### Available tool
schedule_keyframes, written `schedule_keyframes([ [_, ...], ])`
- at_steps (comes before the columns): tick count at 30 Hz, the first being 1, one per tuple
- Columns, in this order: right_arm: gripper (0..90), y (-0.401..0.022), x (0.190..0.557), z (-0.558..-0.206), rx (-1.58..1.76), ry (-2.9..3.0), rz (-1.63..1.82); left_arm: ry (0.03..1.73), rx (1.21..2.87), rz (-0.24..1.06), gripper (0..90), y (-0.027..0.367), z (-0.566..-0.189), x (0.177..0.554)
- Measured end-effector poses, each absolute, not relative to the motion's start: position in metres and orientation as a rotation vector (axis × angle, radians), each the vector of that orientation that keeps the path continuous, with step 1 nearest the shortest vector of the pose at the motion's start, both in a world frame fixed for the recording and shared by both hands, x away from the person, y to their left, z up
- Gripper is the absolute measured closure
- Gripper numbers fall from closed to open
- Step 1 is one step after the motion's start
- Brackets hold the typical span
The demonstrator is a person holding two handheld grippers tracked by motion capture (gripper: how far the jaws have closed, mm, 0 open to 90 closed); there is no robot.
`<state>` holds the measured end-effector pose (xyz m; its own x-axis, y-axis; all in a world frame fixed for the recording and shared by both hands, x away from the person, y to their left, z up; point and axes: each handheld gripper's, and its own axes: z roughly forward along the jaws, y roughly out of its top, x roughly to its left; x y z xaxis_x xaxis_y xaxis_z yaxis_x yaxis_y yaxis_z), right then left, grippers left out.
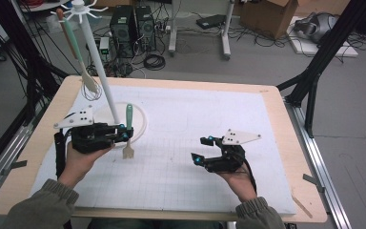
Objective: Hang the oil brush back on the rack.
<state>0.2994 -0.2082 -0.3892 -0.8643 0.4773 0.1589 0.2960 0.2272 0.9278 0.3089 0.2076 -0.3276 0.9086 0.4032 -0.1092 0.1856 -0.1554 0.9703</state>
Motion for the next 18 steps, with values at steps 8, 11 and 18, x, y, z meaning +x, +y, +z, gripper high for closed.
schedule_keyframes([
  [8,27.1,-0.231,0.295,-0.404,0.831,2.295,1.630,0.465,1.710,0.213,84.1,0.220,-0.318,0.310],
  [11,27.1,-0.235,0.293,-0.405,0.841,2.283,1.618,0.475,1.704,0.224,84.1,0.224,-0.314,0.312],
  [18,25.4,-0.236,0.291,-0.407,0.827,2.290,1.572,0.483,1.690,0.248,84.1,0.231,-0.301,0.317],
])
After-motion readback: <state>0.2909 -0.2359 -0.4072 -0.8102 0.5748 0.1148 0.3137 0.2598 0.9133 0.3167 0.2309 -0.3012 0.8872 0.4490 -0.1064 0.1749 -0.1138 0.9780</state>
